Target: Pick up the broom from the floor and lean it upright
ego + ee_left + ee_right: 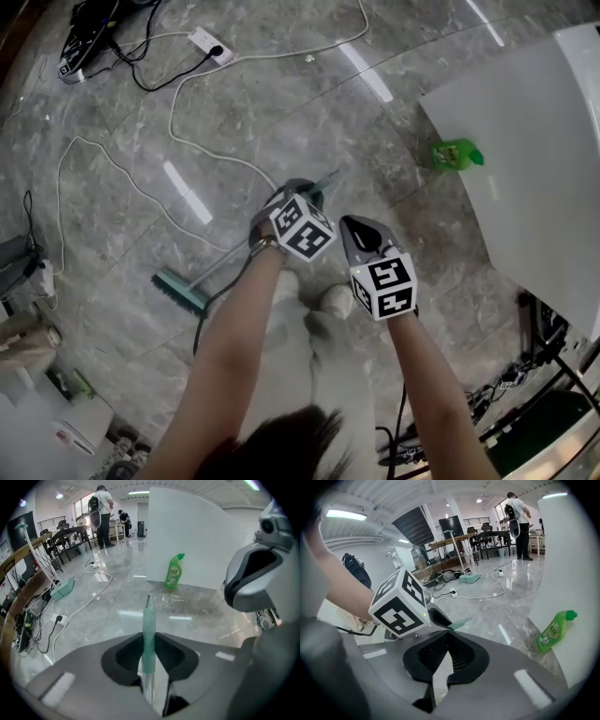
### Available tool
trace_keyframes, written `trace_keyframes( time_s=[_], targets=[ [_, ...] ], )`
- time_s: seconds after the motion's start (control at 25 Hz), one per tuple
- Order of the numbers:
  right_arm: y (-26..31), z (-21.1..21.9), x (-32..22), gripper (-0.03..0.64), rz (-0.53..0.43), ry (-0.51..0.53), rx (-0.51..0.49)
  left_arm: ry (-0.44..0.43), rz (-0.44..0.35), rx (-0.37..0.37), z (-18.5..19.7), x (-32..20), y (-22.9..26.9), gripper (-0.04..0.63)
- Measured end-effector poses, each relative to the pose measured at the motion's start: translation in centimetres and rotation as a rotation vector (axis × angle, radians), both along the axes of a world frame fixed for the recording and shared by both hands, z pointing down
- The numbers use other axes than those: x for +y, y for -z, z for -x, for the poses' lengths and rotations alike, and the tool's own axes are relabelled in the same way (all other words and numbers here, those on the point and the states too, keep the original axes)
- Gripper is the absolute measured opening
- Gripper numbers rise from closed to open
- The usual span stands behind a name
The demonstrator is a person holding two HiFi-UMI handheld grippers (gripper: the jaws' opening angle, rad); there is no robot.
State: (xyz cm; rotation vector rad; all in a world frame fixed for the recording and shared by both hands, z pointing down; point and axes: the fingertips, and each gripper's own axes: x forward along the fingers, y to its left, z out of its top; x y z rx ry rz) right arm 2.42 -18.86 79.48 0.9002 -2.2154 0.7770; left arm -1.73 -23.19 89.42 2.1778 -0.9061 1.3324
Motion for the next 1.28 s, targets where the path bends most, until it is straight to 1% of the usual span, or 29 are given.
trace_keyframes(
  time_s=[0.28, 0.52, 0.72, 0.96, 1.16, 1.28],
  targets=[
    [7.5, -0.9, -0.8, 0.002, -0.081, -0.063, -0.021, -0.029, -0.086, 0.082, -1.8, 0.0, 8.5, 0.080],
    [12.2, -3.3, -0.6, 0.002, -0.103, -0.129, -0.011, -0.049, -0.128, 0.129, -3.4, 0.3, 14.3, 0.080],
    [15.7, -4.5, 0.0, 0.002, -0.122, -0.178, -0.005, -0.070, -0.167, 0.171, -4.9, -0.4, 19.0, 0.080],
    [19.1, -5.5, 0.6, 0.002, -0.138, -0.226, -0.004, -0.096, -0.213, 0.218, -7.3, -1.8, 23.3, 0.080],
    [21.4, -7.1, -0.5, 0.002, -0.180, -0.287, -0.001, -0.113, -0.250, 0.255, -9.4, -3.7, 26.2, 0.080],
    [22.7, -8.4, -1.2, 0.002, -0.202, -0.328, 0.001, -0.138, -0.268, 0.279, -10.9, -4.3, 27.8, 0.080]
  ],
)
